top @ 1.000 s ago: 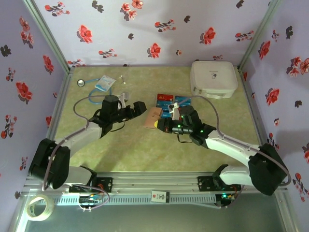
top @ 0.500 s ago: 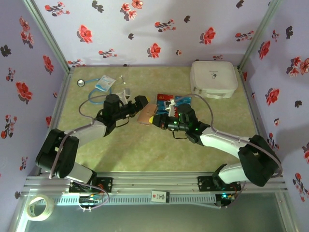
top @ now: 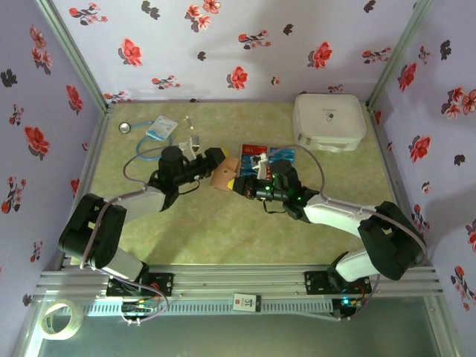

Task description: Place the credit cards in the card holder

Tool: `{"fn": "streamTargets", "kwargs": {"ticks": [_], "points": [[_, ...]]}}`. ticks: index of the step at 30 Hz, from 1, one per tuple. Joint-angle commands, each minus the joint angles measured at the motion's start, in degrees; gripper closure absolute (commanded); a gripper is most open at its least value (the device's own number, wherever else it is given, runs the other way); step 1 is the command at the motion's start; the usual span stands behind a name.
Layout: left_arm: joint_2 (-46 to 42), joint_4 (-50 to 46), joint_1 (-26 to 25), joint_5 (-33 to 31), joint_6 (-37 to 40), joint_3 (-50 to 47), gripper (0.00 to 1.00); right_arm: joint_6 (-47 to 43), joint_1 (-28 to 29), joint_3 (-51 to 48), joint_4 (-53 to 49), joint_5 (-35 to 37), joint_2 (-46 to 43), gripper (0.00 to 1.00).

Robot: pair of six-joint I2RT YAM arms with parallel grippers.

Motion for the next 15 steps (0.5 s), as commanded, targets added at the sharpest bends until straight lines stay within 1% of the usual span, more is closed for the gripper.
{"fn": "streamTargets", "kwargs": {"ticks": [1, 8, 15], "points": [[0.4, 4.8, 0.1, 2.3, -1.1, -0.9, 0.38, -0.6, -0.2, -0.1, 2.7, -0.2, 0.8, 1.0], [0.4, 5.7, 0.8, 2.3, -1.3, -1.8, 0.45, -0.7, -0.7, -1.1, 2.6, 0.4, 0.5, 1.0], [0.3, 6.7, 0.8, 2.5, -1.3, -2.4, 0.49, -0.5, -1.0, -1.5, 2.6, 0.9, 0.8, 1.0]]}}
